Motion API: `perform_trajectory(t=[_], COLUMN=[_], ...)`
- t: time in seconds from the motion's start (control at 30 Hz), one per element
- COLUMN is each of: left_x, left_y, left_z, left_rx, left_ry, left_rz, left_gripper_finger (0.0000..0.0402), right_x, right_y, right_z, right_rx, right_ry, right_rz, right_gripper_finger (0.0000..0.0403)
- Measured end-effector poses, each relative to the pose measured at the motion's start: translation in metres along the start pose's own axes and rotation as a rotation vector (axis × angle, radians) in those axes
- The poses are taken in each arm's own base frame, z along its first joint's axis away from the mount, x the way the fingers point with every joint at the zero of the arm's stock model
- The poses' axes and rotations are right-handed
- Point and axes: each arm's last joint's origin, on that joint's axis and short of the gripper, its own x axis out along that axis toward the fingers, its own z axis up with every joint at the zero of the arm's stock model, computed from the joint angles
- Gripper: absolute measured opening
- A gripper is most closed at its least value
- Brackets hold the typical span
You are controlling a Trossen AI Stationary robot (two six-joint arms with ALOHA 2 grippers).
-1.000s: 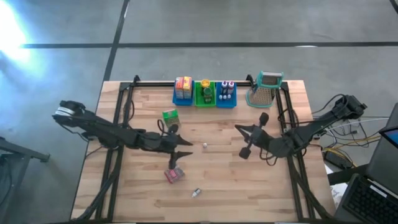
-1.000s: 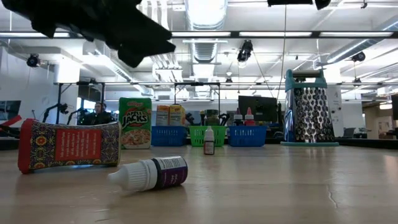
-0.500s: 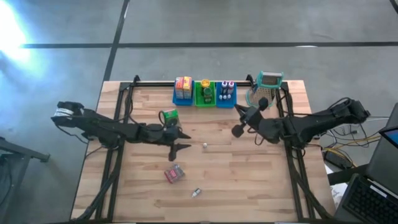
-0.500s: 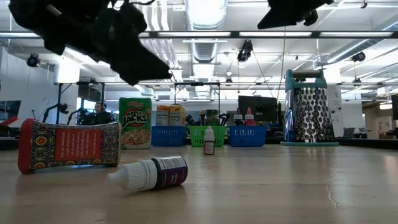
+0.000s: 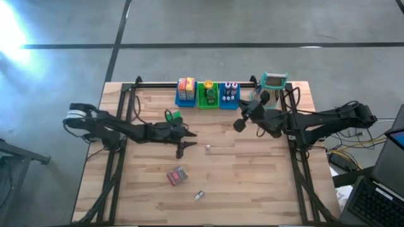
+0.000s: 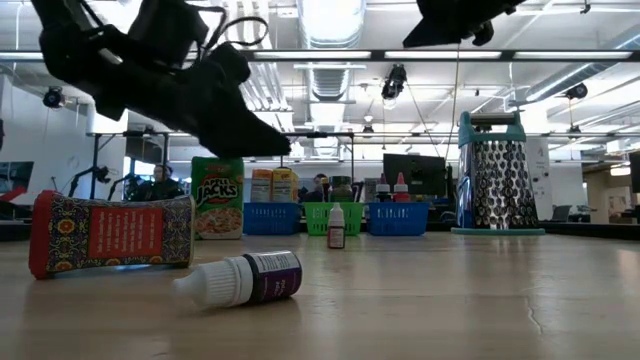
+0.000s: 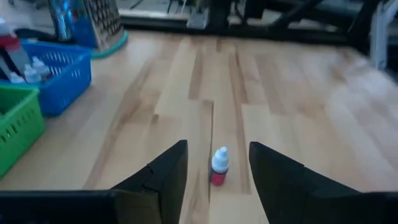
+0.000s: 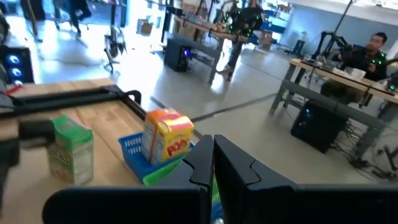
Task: Pick & Place Kitchen Items
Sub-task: Put the small red food coloring bottle into the right blue bin
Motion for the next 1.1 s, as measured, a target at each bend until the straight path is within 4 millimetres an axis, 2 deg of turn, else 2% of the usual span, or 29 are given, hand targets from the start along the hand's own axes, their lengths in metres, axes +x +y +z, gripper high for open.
perform_trajectory(t=[0.17,0.27,0.47,0.8,0.9,1.1], left_x=[0.017,0.023,0.020,0.020,0.029,0.063], left_y=[-0.004,-0.007,-0.009,-0.011,-0.012,-0.016], left_z=[-0.007,-0.018,-0.033,-0.037,-0.037,-0.037], left_rx=[-0.023,-0.035,-0.014,-0.007,0.040,0.058], left_ry=[0.050,0.106,0.255,0.268,0.269,0.287], left_rz=[0.057,0.057,0.050,0.073,0.085,0.096], left_gripper_finger=[0.0169,0.0164,0.0163,0.0162,0.0162,0.0163], right_x=[-0.001,-0.001,-0.001,-0.001,-0.001,-0.001], right_y=[-0.002,-0.002,-0.002,-0.001,0.000,0.000], right_z=[0.005,0.005,0.006,0.005,0.005,0.004], right_rx=[0.021,0.024,0.016,-0.022,-0.062,-0.085], right_ry=[-0.035,-0.035,-0.039,-0.029,-0.028,-0.021], right_rz=[-0.001,-0.001,-0.001,0.016,0.040,0.047], right_gripper_finger=[0.0008,0.0008,0.0008,0.0008,0.0008,0.0008])
